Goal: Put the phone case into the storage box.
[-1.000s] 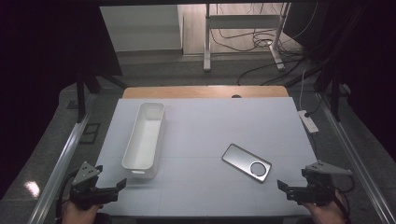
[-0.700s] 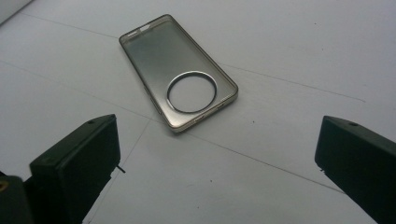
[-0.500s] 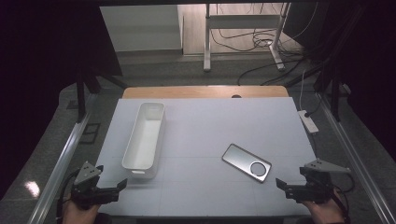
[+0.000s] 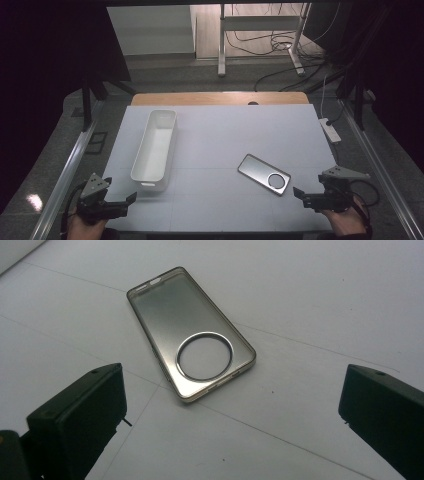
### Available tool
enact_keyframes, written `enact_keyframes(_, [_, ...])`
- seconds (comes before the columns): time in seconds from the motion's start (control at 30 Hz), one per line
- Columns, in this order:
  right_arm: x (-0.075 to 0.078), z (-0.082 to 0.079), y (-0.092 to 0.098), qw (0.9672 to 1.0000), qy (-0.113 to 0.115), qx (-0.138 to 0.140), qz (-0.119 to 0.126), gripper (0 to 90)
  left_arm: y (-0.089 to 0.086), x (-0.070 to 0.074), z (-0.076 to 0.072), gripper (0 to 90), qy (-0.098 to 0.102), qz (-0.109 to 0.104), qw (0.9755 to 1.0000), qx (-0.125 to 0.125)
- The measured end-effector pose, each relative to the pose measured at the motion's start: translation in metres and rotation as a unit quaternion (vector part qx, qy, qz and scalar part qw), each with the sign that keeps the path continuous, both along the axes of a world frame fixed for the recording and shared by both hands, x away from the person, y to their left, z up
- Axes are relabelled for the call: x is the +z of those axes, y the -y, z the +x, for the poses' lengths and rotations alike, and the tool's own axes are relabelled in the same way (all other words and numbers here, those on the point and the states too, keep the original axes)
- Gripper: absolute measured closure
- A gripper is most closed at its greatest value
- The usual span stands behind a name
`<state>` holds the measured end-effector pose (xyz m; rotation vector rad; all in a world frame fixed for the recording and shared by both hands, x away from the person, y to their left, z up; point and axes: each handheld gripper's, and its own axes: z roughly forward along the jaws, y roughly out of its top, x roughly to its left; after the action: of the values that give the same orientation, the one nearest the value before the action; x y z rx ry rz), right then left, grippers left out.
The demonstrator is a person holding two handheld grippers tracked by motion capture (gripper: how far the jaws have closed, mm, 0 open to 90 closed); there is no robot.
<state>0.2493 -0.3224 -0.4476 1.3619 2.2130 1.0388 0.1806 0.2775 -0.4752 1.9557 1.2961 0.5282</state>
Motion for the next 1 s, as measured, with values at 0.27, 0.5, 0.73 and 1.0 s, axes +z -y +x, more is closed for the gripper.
enact_keyframes(0.27, [0.001,0.007,-0.004,1.0,0.0,0.009,-0.003,0.0,-0.001,0.0,0.0,2.5,0.0,-0.005,1.0,0.001])
enact_keyframes(0.5, [0.003,0.014,-0.007,0.9999,0.005,0.015,-0.006,0.0,-0.002,0.0,0.0,2.4,0.0,-0.008,1.0,0.0])
enact_keyframes(0.73, [0.004,0.024,-0.009,0.9998,0.0,0.017,-0.009,0.0,-0.002,0.0,0.0,2.5,0.001,-0.008,1.0,-0.001])
enact_keyframes(1.0, [0.002,0.035,-0.014,0.9996,-0.004,0.024,-0.013,0.0,-0.001,0.0,0.0,2.5,0.001,-0.008,1.0,-0.001])
